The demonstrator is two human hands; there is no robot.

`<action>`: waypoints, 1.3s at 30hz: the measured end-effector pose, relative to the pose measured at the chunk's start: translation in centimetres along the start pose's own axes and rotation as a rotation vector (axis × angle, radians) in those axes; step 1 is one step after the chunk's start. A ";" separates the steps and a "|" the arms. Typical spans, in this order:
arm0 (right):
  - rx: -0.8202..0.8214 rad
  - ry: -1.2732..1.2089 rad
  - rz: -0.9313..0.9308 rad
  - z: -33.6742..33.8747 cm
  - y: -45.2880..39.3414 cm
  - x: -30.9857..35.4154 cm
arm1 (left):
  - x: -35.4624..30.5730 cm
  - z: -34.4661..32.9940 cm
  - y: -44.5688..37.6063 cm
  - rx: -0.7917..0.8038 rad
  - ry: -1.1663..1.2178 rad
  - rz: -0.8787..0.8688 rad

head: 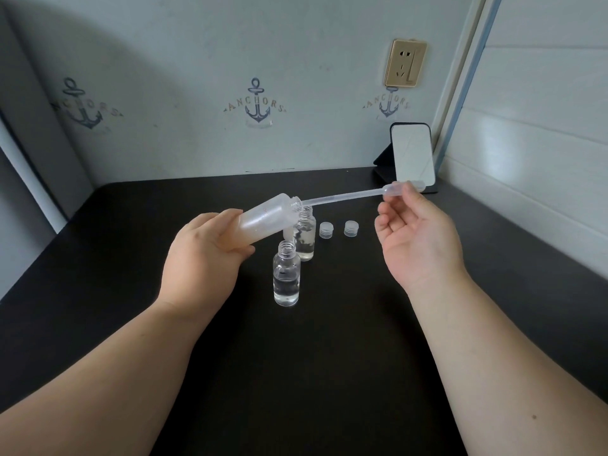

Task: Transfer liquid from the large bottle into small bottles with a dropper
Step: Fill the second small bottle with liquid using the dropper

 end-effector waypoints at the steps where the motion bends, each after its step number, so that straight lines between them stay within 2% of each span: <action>1: -0.030 -0.027 -0.006 0.1 -0.1 0.1 | 0.0 0.1 0.0 -0.007 0.012 0.016; 11: -0.150 -0.212 -0.042 0.9 -0.4 0.2 | 0.2 0.4 0.0 -0.025 0.155 0.098; 18: -0.123 -0.208 -0.058 0.8 -0.4 0.2 | -0.1 0.2 0.0 0.012 0.236 0.159; 34: -0.124 -0.136 -0.022 0.6 -0.3 0.3 | 0.6 -0.4 -0.3 0.019 0.174 0.238; 39: -0.121 -0.132 -0.018 0.6 -0.3 0.3 | 0.2 -0.1 -0.1 0.022 0.243 0.271</action>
Point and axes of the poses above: each hand's wrist, its own y-axis away from the middle knuckle, its own z-axis out of the back of the hand, x = y × z, the point moved 2 cm from there along -y, towards the middle knuckle, and after that the axes turned 12 degrees about y, right-handed, at the moved point
